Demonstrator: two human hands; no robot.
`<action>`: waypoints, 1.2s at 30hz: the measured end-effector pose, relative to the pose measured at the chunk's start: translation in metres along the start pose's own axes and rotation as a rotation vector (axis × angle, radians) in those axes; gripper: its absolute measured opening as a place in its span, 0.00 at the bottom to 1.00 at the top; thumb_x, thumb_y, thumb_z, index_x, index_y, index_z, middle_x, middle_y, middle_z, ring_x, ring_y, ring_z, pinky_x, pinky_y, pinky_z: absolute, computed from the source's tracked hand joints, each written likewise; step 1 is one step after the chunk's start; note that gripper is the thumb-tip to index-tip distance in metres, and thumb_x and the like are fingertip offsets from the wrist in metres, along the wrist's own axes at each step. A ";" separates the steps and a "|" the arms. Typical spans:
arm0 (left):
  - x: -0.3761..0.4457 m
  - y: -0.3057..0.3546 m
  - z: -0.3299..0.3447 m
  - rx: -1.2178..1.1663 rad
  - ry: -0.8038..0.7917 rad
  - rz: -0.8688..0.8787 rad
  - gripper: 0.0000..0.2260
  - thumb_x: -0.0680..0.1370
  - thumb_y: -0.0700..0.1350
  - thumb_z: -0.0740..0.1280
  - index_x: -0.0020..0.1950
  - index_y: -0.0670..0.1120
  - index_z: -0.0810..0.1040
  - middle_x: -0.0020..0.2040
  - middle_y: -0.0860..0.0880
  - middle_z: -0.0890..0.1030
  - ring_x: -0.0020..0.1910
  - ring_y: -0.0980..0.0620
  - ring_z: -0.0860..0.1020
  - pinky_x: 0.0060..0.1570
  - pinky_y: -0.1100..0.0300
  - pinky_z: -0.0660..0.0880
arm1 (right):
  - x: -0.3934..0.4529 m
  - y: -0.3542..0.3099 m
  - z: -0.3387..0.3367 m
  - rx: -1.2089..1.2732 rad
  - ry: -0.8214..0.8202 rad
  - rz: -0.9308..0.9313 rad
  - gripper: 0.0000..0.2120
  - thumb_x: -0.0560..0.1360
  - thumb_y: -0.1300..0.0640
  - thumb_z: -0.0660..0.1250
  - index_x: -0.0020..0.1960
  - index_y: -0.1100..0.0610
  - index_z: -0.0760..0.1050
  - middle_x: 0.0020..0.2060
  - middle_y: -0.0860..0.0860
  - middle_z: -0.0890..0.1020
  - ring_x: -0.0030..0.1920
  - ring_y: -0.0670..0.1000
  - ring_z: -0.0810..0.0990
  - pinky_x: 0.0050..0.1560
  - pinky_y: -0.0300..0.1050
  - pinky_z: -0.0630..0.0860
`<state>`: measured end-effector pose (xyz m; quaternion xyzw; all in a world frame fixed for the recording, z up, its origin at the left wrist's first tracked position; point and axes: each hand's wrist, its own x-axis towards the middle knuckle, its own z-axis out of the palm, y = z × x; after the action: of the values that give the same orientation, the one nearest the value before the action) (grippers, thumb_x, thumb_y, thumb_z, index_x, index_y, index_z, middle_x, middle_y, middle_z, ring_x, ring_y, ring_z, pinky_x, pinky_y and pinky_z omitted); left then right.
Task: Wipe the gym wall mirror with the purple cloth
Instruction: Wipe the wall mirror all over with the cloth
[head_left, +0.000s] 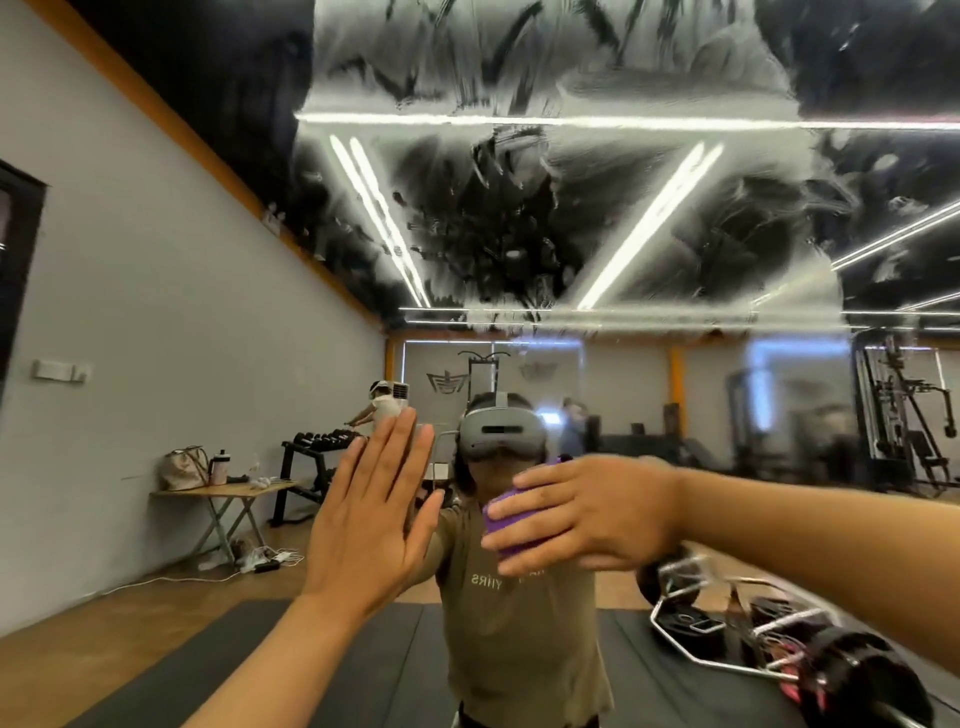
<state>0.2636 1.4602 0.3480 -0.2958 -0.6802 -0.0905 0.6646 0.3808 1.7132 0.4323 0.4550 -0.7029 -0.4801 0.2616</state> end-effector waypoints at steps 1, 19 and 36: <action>0.000 -0.002 0.000 -0.005 0.000 0.011 0.29 0.83 0.56 0.53 0.82 0.43 0.58 0.82 0.44 0.55 0.81 0.46 0.56 0.79 0.50 0.51 | 0.002 0.015 -0.004 0.002 -0.005 -0.012 0.23 0.84 0.51 0.52 0.78 0.53 0.67 0.78 0.52 0.66 0.80 0.54 0.57 0.80 0.54 0.51; -0.009 -0.017 -0.004 -0.104 -0.031 -0.074 0.33 0.83 0.57 0.55 0.83 0.42 0.53 0.83 0.44 0.52 0.82 0.48 0.52 0.78 0.50 0.49 | 0.074 0.031 -0.016 -0.049 0.425 0.917 0.26 0.83 0.49 0.51 0.79 0.57 0.63 0.78 0.55 0.64 0.80 0.58 0.58 0.78 0.57 0.55; -0.036 -0.090 -0.015 -0.019 -0.076 -0.071 0.29 0.84 0.58 0.52 0.82 0.47 0.58 0.83 0.44 0.55 0.81 0.47 0.53 0.77 0.47 0.52 | 0.087 0.134 -0.058 -0.083 0.293 0.703 0.26 0.84 0.47 0.49 0.79 0.53 0.64 0.78 0.52 0.65 0.80 0.54 0.58 0.78 0.50 0.51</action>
<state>0.2268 1.3697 0.3395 -0.2811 -0.7140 -0.1093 0.6319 0.3365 1.6267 0.5715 0.2388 -0.7510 -0.3190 0.5265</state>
